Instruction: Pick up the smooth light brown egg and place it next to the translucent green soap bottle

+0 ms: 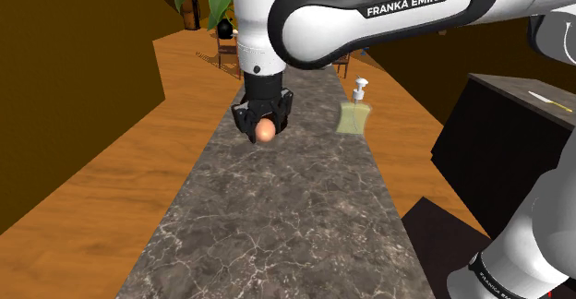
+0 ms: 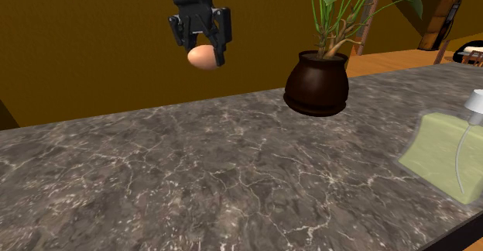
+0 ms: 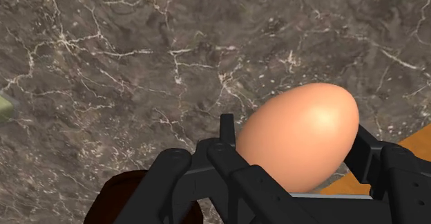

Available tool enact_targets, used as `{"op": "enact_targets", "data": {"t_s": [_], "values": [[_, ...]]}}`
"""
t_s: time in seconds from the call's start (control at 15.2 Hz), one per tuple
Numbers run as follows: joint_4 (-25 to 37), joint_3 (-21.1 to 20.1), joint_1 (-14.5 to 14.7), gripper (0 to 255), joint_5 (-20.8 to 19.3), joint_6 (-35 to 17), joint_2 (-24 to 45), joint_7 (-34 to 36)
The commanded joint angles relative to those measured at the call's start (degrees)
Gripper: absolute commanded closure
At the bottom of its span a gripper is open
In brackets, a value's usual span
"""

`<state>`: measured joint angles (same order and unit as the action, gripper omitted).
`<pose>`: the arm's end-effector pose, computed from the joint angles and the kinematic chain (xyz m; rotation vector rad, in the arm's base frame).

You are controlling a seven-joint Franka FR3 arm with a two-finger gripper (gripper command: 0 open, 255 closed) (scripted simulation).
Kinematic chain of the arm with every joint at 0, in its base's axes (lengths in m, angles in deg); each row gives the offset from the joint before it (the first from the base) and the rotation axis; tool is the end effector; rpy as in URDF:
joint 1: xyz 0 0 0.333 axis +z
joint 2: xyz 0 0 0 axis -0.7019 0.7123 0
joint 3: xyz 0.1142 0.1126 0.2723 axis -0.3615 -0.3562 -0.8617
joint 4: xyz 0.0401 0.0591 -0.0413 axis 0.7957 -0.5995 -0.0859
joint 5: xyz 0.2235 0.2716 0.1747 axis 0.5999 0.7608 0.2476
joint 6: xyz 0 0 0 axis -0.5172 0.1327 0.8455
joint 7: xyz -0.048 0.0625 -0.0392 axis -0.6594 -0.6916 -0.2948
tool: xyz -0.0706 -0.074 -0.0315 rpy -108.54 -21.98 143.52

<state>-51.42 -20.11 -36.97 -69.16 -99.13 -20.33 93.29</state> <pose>0.5064 0.3407 0.4996 3.0258 -0.0469 0.1233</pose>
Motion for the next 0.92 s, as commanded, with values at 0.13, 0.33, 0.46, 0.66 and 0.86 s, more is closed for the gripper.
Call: {"op": "enact_targets", "data": {"t_s": [0.13,0.33,0.46,0.66,0.86], "values": [[2.6,-0.1,0.1,255,0.3,2.9,-0.4,-0.5],[5.0,-0.2,0.2,255,0.4,5.2,-0.3,-0.8],[6.6,-0.2,0.4,255,0.4,6.8,-0.3,-1.0],[9.2,-0.3,0.6,255,0.4,9.1,0.0,-1.3],[12.0,-0.4,0.9,255,0.2,11.6,0.4,-1.5]]}}
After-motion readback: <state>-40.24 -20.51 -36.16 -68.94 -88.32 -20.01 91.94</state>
